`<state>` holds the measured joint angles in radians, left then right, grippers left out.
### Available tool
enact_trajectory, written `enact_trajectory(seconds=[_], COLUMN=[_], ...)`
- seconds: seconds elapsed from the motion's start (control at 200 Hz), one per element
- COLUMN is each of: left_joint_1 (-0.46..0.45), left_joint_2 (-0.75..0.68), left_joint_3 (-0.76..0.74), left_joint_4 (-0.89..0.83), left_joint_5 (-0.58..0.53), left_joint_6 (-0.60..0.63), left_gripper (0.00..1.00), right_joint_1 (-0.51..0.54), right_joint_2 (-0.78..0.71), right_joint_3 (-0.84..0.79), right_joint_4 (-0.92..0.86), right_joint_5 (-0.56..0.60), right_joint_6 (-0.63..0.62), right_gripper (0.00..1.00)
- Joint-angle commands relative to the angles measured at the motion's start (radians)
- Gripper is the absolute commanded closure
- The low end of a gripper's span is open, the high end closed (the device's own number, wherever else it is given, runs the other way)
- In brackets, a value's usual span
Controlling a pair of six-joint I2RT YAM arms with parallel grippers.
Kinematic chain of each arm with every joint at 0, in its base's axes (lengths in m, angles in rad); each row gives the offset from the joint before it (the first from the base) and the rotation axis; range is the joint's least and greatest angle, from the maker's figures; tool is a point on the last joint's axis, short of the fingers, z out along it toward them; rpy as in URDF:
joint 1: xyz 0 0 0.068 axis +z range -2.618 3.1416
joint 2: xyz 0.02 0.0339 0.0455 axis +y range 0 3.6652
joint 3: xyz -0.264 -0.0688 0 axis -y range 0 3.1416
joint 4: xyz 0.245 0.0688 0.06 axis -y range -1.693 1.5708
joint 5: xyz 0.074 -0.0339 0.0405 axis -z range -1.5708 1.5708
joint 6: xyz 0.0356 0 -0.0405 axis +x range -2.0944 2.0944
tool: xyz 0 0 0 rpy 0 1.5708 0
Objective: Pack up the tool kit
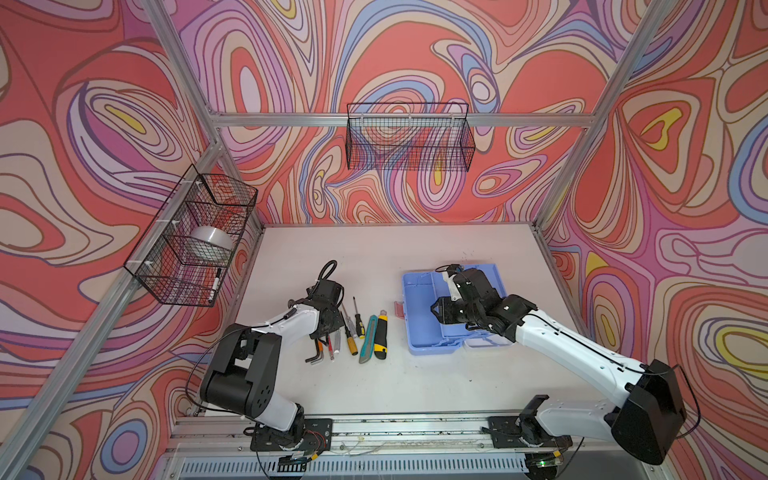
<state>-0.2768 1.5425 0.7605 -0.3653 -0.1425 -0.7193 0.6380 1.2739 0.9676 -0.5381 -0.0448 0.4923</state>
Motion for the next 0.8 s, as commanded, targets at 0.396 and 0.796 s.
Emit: enact_trajectory(seconds=[0.396,0.796], left_joint_1=[0.002,0.003], left_joint_2=[0.062,-0.068], left_joint_3=[0.037,0.089], left_joint_4=[-0.039,-0.13], left_joint_5=[0.001,-0.002], left_joint_6=[0.016,0.056], left_gripper=[1.0,1.0], right_joint_1=[0.004,0.003], right_joint_2=[0.006,0.039], right_joint_3=[0.006,0.029], right_joint_4=[0.002,0.012], right_joint_5=[0.029,0.045], right_joint_6=[0.0,0.001], right_gripper=[0.57,0.57])
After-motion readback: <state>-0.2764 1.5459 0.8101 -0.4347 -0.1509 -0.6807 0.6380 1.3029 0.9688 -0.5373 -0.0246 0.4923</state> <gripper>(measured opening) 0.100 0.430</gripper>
